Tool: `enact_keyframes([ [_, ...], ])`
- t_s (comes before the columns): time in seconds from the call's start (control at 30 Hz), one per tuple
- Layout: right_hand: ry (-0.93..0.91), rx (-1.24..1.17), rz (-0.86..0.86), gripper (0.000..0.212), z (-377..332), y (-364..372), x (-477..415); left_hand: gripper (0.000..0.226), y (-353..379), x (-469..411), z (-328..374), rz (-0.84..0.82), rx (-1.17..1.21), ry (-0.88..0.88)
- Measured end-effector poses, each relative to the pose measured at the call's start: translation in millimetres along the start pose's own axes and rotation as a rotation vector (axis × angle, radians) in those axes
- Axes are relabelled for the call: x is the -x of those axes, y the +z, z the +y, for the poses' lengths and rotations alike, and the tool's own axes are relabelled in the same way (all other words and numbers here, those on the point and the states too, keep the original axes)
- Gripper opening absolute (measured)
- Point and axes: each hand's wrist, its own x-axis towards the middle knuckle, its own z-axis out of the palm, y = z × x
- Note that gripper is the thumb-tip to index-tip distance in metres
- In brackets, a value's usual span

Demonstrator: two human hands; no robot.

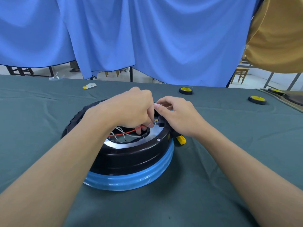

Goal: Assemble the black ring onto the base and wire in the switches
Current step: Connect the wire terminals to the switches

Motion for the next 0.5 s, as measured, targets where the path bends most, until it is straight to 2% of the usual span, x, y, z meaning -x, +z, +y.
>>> enact_keyframes([
  [0.5, 0.023, -0.019, -0.018, 0.026, -1.4, 0.4, 0.3, 0.012, -1.6, -0.8, -4.4, -0.005, 0.034, -0.024],
])
